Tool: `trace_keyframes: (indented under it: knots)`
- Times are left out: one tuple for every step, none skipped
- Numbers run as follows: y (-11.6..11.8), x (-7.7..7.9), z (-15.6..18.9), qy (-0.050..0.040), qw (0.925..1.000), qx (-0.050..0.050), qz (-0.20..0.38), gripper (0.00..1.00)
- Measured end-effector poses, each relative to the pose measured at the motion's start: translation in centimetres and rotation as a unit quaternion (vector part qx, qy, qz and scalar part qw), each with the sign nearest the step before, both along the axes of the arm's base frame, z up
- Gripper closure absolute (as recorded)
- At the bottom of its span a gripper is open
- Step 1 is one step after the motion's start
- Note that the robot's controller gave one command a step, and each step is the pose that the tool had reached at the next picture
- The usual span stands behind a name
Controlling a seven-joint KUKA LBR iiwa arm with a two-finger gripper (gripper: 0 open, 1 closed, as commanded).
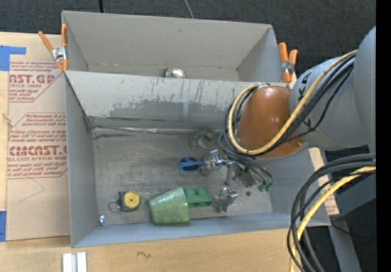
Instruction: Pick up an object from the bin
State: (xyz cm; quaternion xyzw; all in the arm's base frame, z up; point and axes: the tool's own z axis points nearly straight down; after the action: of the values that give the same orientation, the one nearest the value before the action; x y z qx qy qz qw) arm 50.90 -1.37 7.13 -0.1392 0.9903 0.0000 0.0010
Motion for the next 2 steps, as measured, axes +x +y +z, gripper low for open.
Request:
trace_keyframes:
  knots:
    - [4.0,-1.5,0.0,-0.0021,0.9984,0.0,-0.057,0.0]
    - [4.2,-1.1,2.4,-0.0004,0.9992,0.0,-0.039,0.0]
